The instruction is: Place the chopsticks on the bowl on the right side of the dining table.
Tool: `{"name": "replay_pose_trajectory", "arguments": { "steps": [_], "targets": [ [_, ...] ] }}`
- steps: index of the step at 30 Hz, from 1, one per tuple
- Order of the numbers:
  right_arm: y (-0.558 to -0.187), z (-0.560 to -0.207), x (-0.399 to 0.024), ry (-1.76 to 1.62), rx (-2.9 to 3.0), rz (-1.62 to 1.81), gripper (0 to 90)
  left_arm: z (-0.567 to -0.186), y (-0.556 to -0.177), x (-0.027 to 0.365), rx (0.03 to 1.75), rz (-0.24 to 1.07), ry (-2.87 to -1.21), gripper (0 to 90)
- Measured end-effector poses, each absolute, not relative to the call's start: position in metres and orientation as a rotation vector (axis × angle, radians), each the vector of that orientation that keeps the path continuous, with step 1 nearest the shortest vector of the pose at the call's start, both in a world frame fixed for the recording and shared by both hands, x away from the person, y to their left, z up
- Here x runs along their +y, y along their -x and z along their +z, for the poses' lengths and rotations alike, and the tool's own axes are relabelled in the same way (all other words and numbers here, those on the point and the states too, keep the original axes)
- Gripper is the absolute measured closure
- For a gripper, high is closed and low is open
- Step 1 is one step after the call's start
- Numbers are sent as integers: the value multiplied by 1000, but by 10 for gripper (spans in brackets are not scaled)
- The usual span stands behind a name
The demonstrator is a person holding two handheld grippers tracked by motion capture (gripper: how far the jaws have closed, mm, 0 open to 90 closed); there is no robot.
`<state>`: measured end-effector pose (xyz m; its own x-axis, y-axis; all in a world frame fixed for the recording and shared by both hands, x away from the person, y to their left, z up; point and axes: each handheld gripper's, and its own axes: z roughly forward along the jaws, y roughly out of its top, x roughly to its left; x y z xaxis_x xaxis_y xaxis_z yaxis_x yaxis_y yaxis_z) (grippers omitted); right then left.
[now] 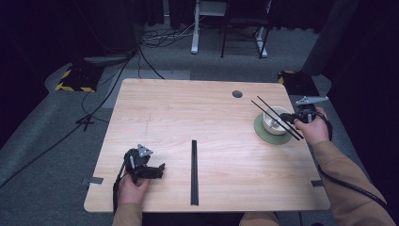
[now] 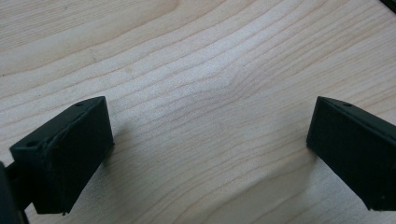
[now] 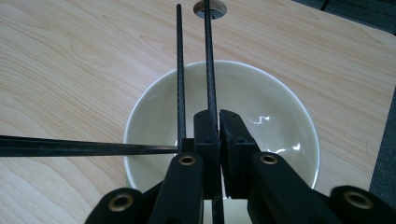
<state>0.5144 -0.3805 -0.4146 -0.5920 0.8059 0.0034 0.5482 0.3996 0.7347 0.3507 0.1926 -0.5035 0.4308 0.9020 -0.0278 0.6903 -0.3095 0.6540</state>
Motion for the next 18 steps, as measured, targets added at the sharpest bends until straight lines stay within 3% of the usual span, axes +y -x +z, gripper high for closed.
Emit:
{"name": "replay_pose_trajectory", "arguments": {
  "steps": [18],
  "targets": [
    [-516,-424,-377,-1175,2313,1036,838,-503,-351,193,1337,463,-2095,6]
  ]
}}
